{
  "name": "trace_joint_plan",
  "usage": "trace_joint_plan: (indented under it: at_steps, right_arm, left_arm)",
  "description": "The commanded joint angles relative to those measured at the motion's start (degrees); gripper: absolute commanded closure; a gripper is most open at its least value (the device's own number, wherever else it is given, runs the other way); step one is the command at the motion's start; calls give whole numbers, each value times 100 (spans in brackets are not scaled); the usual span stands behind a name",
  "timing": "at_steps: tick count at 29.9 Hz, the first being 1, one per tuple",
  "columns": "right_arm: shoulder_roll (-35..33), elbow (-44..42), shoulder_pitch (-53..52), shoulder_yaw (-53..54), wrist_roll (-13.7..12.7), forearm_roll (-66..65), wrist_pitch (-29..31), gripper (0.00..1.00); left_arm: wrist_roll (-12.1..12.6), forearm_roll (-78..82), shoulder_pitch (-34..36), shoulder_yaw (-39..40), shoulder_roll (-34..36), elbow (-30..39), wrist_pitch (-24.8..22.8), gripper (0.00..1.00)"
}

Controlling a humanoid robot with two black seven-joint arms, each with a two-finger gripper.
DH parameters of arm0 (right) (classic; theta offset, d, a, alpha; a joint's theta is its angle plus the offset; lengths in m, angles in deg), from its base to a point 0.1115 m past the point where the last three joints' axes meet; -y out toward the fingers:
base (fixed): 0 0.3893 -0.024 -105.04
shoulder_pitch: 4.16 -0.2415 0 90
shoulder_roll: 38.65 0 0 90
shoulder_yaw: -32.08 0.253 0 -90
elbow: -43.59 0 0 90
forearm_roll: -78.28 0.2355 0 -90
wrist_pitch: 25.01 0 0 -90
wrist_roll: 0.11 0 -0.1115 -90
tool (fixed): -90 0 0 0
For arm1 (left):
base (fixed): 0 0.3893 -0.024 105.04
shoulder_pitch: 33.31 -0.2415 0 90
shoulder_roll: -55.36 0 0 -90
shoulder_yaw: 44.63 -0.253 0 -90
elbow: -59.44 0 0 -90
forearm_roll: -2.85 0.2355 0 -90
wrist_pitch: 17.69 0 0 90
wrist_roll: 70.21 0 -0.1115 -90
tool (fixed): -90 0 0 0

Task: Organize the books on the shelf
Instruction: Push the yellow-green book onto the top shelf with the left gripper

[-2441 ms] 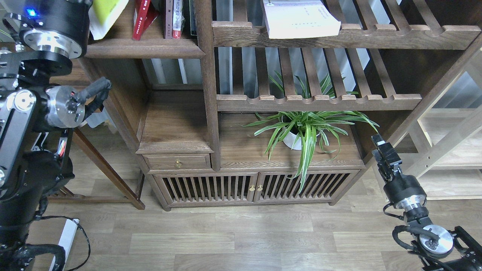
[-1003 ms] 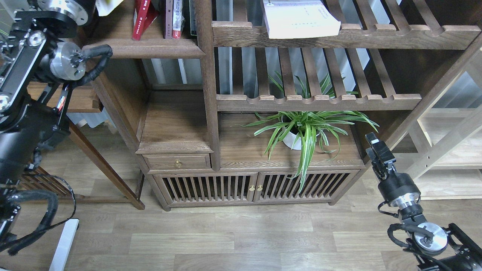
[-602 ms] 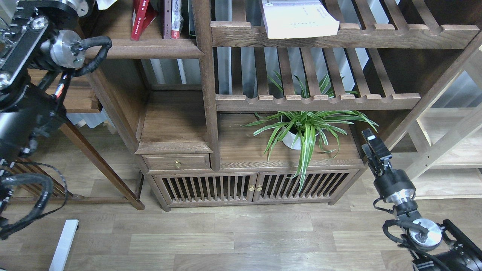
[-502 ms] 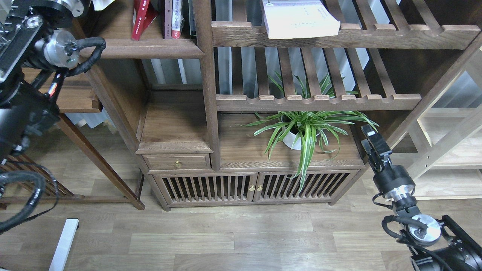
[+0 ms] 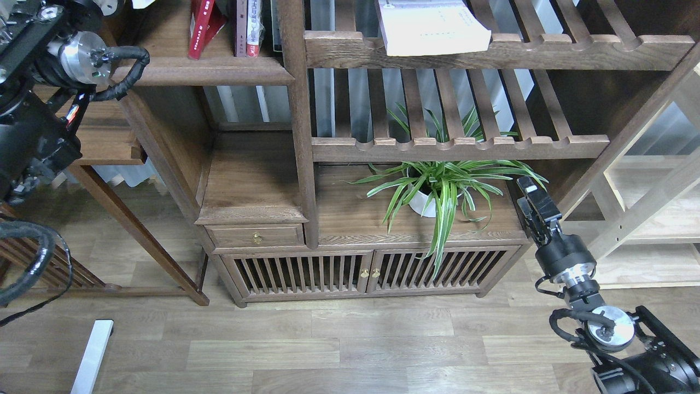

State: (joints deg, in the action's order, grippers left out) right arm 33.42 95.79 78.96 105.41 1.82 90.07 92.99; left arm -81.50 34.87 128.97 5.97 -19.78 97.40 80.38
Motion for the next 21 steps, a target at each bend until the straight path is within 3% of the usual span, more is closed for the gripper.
trace_joint_plan:
  at_steps: [1,10,16,21]
  right_arm:
    - [0,1,-51,-48,0,-2,0,21]
    - [-9,1,-59,-74,8,7,0,21]
    - [-9,1,-59,-13,8,7,0,21]
    - [-53,9,-42,5,17,68,0,21]
  left_arm:
    - [-75,-117,-47,-6,-9,-17,2,94]
    - [-172,-249,-65,-138,-220,-175,46,92]
    - [-224,-258,-56,-489,-465,-306,116,69]
    - [-251,-267,-21,-577,-694,-324,450,52]
